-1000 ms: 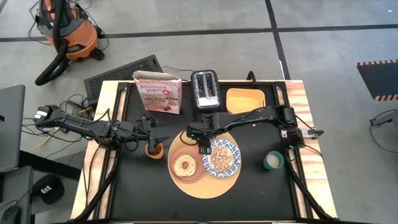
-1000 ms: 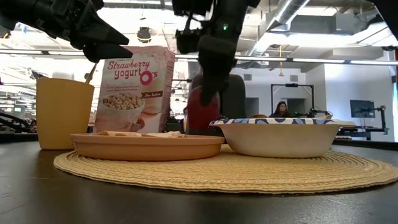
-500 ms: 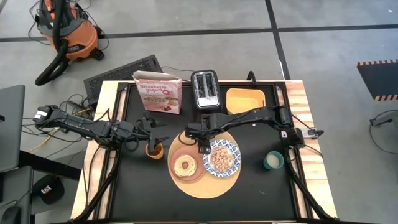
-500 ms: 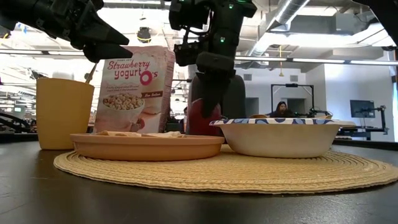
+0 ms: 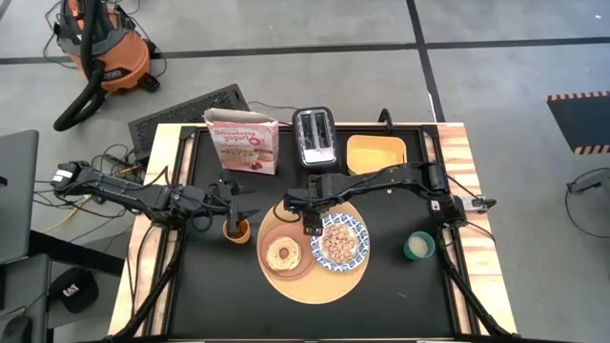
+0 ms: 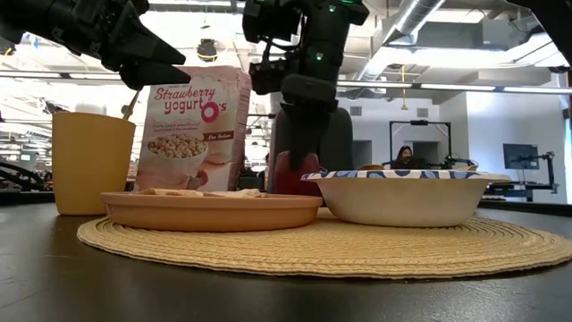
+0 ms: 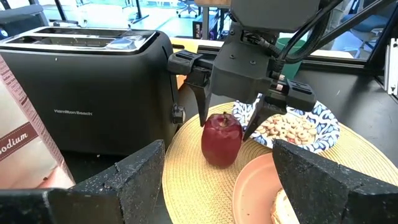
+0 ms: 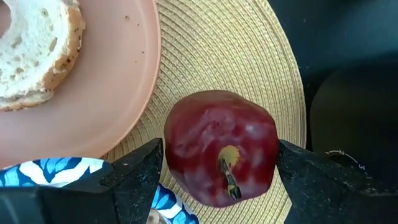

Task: Arrange a breakfast setting
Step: Put the apple on the table mat, then move the spoon beside the bowl on the table mat

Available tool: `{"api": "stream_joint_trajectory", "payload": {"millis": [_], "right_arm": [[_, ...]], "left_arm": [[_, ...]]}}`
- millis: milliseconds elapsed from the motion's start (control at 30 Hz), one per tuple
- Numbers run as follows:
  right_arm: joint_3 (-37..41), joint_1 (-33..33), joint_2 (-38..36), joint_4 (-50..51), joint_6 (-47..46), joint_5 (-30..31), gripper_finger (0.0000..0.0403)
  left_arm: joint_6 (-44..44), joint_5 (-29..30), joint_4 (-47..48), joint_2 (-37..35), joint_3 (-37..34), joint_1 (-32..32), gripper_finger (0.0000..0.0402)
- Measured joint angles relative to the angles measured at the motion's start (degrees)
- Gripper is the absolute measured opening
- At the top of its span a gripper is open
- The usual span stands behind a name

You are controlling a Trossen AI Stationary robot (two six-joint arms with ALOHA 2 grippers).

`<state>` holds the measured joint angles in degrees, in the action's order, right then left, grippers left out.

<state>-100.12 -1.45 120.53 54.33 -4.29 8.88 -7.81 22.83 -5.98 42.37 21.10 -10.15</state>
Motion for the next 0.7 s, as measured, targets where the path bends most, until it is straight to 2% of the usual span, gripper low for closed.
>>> {"api": "stream_joint_trajectory", "payload": {"millis": [267,700], "right_arm": [[0.0,-0.1,-1.5,0.9,0.0,0.0,0.0333],[0.0,-1.7,-13.6,2.8,-3.8,0.0,0.0333]], "left_arm": [[0.0,0.0,0.0,0.0,0.0,0.0,0.0281],[-0.2,0.0,0.0,0.0,0.0,0.0,0.0281]]}}
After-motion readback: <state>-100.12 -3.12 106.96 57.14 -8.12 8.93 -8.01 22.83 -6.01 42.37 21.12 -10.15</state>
